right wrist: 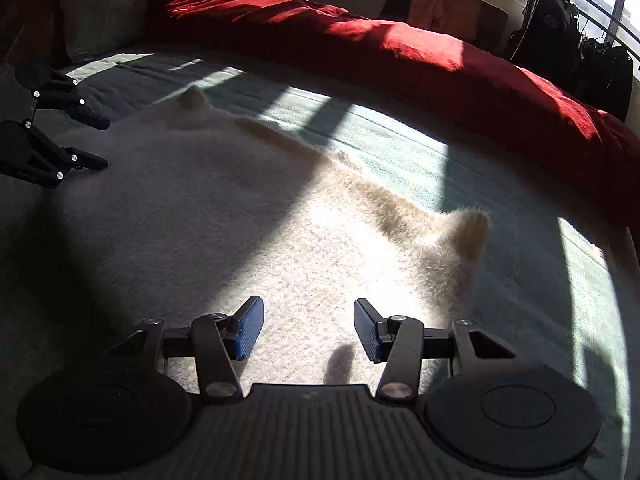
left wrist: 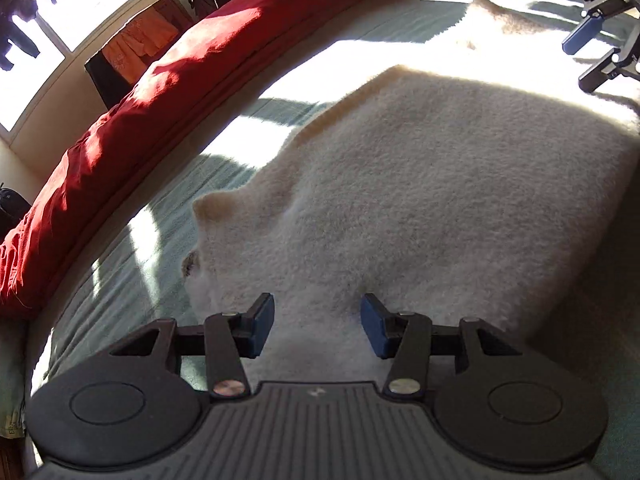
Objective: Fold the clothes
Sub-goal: 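Lower the hem onto the sweater body and open both grippers, then move both open grippers over the folded sweater's edge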
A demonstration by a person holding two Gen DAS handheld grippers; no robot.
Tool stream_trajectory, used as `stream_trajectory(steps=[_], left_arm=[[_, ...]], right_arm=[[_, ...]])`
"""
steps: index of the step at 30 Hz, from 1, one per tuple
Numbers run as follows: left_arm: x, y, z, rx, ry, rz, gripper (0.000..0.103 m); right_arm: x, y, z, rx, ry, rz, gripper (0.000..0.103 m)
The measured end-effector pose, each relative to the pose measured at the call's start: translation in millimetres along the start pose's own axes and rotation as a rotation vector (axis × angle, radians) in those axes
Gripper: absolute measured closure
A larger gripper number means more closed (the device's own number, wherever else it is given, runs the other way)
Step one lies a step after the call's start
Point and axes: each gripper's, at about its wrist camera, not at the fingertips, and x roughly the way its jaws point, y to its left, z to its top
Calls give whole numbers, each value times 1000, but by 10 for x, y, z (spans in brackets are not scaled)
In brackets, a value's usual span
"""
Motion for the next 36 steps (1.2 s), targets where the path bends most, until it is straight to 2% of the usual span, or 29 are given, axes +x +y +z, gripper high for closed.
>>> stream_trajectory(steps=[4,6,9,17,20,23,26,31,34,36], left_arm=[[-88,-1,-254,-40,33,-38,54],[-165,66,-243,-67,21,-46,53],[-255,282,-156,-179,-19,-59,53],[-29,495,-300,-361,13,-84,58],[64,568,-361,-427,28,-93,59],[25,521,-402,-406,49,-113,60],[-20,673,-343,-469,32,-146,62],[120,1120,-99,-611,-69,-172,62],[341,1245,19,-646,-60,-188,62],[497,1285,75,-649,-44,-173,62]], right_arm=[[-40,66,-238,28,32,20,48],[-111,37,-246,67,19,24,48],[-214,-30,-242,129,-12,25,48],[-364,-373,-226,310,-109,7,48],[-368,-469,-227,333,-118,-9,48],[-317,-546,-251,353,-116,-15,48],[-277,-587,-288,373,-124,-11,48],[-211,-603,-303,400,-129,-14,48],[-188,-624,-300,407,-137,-14,48],[-169,-658,-307,413,-137,-20,48]])
